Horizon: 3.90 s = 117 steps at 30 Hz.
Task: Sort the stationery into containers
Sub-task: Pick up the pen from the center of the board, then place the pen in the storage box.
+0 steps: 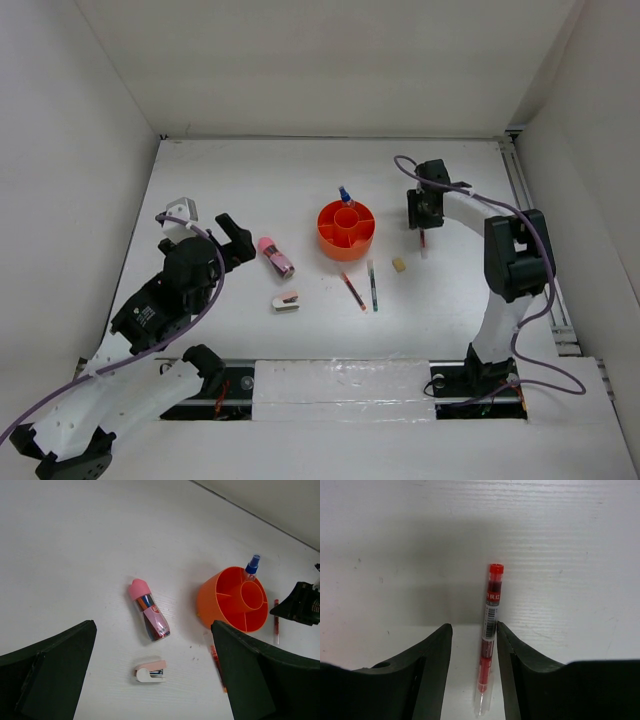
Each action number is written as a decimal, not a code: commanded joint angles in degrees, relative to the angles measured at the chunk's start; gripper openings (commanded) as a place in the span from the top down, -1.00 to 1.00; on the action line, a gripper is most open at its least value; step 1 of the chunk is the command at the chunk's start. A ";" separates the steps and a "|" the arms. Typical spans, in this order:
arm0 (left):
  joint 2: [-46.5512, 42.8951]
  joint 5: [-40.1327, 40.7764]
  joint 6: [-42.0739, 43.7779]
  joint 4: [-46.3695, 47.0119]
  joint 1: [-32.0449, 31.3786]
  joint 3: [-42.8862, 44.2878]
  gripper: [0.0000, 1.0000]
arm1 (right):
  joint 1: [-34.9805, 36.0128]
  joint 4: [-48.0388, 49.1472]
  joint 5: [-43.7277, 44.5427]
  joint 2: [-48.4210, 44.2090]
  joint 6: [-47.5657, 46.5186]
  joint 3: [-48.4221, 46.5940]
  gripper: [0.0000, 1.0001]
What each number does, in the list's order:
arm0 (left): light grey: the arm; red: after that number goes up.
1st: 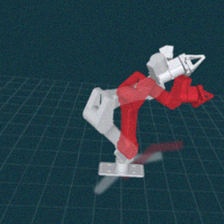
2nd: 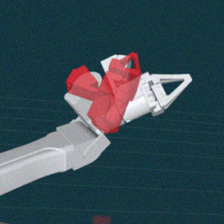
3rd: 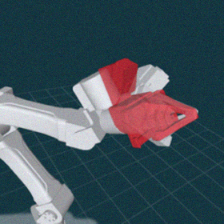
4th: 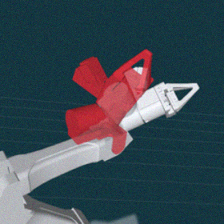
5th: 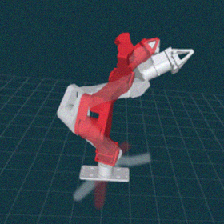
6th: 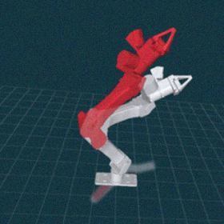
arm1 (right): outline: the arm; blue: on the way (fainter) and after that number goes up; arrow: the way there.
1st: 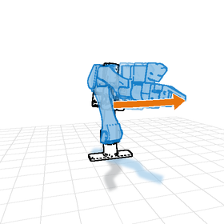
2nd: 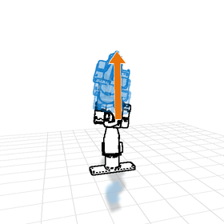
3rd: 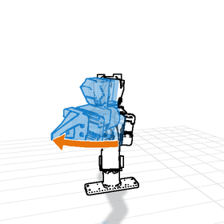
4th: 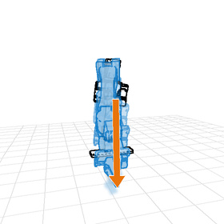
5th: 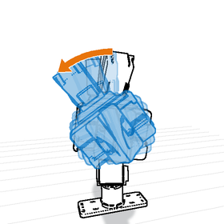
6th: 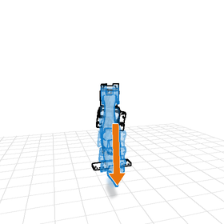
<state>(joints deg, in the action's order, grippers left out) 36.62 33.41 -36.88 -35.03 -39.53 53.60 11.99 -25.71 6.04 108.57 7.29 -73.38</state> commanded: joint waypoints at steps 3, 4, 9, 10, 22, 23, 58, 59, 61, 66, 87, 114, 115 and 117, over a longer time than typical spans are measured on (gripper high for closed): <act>-0.85 0.08 0.23 1.10 -0.02 0.27 -0.98 | -0.47 -1.00 0.81 1.90 -0.52 -3.17 0.07; -0.85 0.08 0.23 1.10 -0.02 0.27 -0.98 | -0.47 -1.53 0.81 1.90 -0.52 -3.17 0.12; -0.85 0.08 0.23 1.10 -0.02 0.27 -0.98 | -0.47 -4.25 1.43 3.13 -1.05 -5.62 0.22; -0.85 0.08 0.23 1.10 -0.02 0.27 -0.98 | -0.47 -4.95 1.43 3.83 -1.05 -6.15 0.28; -1.30 0.08 0.23 1.10 -0.02 0.27 -0.98 | -0.39 0.53 -4.69 -1.24 -2.19 -5.38 1.00; -0.77 0.08 0.76 1.10 -0.02 0.27 -0.98 | -0.39 2.67 -5.68 -3.52 -1.32 -3.19 1.00; -3.57 -0.98 1.82 2.77 -0.02 -0.25 -0.98 | 10.60 91.62 -30.65 -25.96 11.69 34.27 1.00; -3.57 -0.98 1.82 2.77 -0.02 -0.25 -0.98 | 10.60 92.68 -30.65 -25.35 12.30 34.27 1.00; -3.57 -0.98 1.82 2.77 -0.02 -0.78 -0.98 | 11.12 94.09 -30.13 -24.38 12.31 34.89 1.00; -4.10 -1.50 1.82 2.77 -0.02 -0.78 -0.98 | 11.13 96.99 -30.13 -21.04 12.31 35.94 1.00; -4.10 -2.03 2.34 3.30 -0.02 -0.78 -0.98 | 10.60 106.22 -29.60 -15.59 12.84 43.15 1.00; -4.10 -2.56 2.87 3.30 -0.02 -0.78 -0.98 | 18.48 60.06 -0.03 -42.55 10.89 39.48 -1.00; -4.10 -2.56 2.87 3.30 -0.02 -0.78 -0.98 | 19.64 54.34 3.07 -45.70 13.25 38.76 -1.00; -4.10 -2.03 2.34 3.30 -0.02 -0.78 -0.98 | 23.49 39.92 11.83 -47.66 16.69 37.45 -1.00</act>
<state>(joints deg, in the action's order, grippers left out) 32.82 31.03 -34.92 -33.45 -39.53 52.97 31.38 40.25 0.19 63.46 20.38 -33.21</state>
